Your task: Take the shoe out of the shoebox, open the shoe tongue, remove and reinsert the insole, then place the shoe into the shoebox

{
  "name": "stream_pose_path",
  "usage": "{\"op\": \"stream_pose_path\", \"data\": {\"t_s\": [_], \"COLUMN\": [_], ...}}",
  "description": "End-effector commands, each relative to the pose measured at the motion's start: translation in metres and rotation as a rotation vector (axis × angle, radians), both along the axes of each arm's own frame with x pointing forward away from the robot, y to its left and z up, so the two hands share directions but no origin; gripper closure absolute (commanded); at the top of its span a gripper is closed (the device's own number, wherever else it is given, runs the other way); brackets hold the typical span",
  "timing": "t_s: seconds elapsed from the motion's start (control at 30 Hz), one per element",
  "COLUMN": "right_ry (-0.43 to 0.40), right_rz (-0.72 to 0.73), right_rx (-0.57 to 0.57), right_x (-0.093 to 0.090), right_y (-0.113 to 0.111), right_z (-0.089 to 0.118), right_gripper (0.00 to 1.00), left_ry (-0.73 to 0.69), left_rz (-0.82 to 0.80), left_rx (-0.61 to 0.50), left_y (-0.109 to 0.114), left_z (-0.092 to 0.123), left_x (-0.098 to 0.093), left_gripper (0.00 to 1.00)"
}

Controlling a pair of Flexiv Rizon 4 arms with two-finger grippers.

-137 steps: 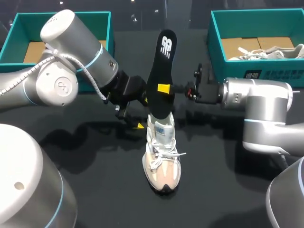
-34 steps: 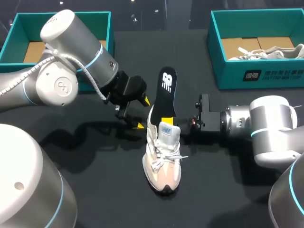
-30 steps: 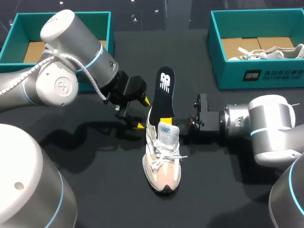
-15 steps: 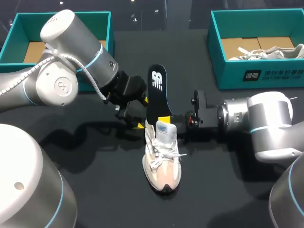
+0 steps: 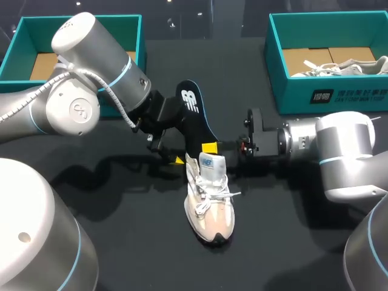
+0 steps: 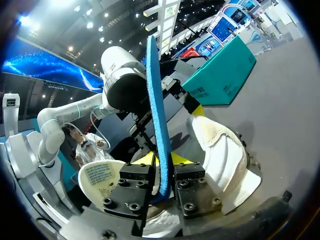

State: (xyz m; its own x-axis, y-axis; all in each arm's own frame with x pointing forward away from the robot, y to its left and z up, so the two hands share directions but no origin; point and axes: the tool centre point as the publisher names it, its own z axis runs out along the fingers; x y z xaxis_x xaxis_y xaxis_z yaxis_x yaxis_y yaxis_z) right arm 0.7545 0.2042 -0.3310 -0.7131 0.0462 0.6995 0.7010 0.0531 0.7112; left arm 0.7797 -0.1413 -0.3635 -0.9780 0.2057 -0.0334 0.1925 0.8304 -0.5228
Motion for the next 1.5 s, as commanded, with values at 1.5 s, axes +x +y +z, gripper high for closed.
{"op": "stream_pose_path", "data": {"t_s": [1.5], "right_ry": [-0.030], "right_rz": [-0.050], "right_rx": [-0.043], "right_x": [-0.005], "right_y": [-0.007], "right_z": [0.004], "right_gripper": [0.68], "left_ry": [-0.002], "left_rz": [-0.001], "left_rx": [0.000], "left_y": [0.001], "left_z": [0.000], "left_x": [-0.001], "left_gripper": [0.00]}}
